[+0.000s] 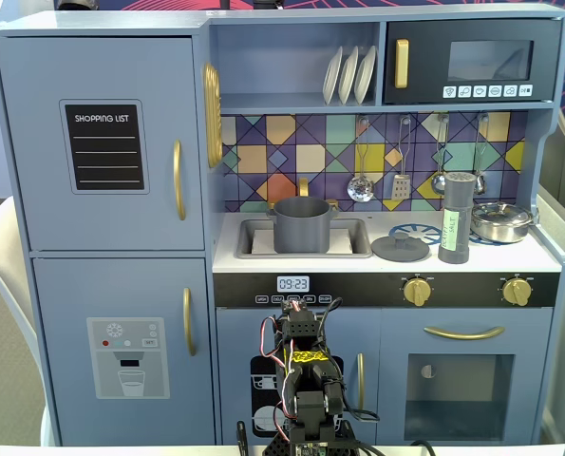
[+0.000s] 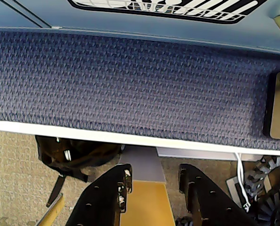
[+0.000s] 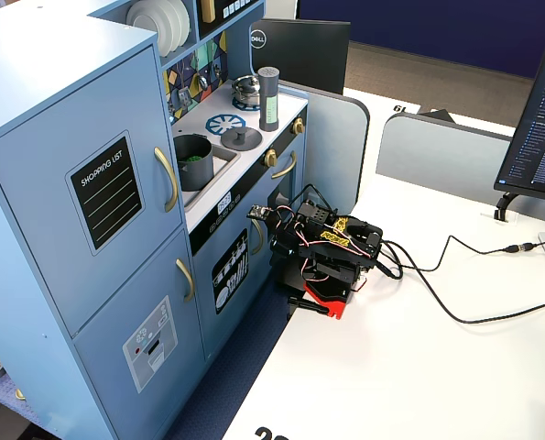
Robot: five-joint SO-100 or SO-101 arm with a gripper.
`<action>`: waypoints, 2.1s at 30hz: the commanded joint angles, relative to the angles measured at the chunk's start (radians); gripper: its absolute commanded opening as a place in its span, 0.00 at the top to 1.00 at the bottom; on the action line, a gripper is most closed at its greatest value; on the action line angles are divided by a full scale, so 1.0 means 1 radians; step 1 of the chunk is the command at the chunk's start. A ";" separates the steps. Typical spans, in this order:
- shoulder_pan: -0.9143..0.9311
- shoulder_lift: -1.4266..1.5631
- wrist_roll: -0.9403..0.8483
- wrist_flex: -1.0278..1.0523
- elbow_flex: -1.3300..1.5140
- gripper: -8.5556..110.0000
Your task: Put salt in the gray recipient
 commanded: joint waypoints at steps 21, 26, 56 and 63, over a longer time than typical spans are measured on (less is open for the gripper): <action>0.322 -0.104 -0.101 -0.061 -0.434 0.93; 0.572 -0.176 -0.135 -0.224 -0.675 0.93; 0.890 -1.197 0.026 -1.361 -1.213 0.43; 0.873 -1.391 0.060 -1.353 -1.410 0.46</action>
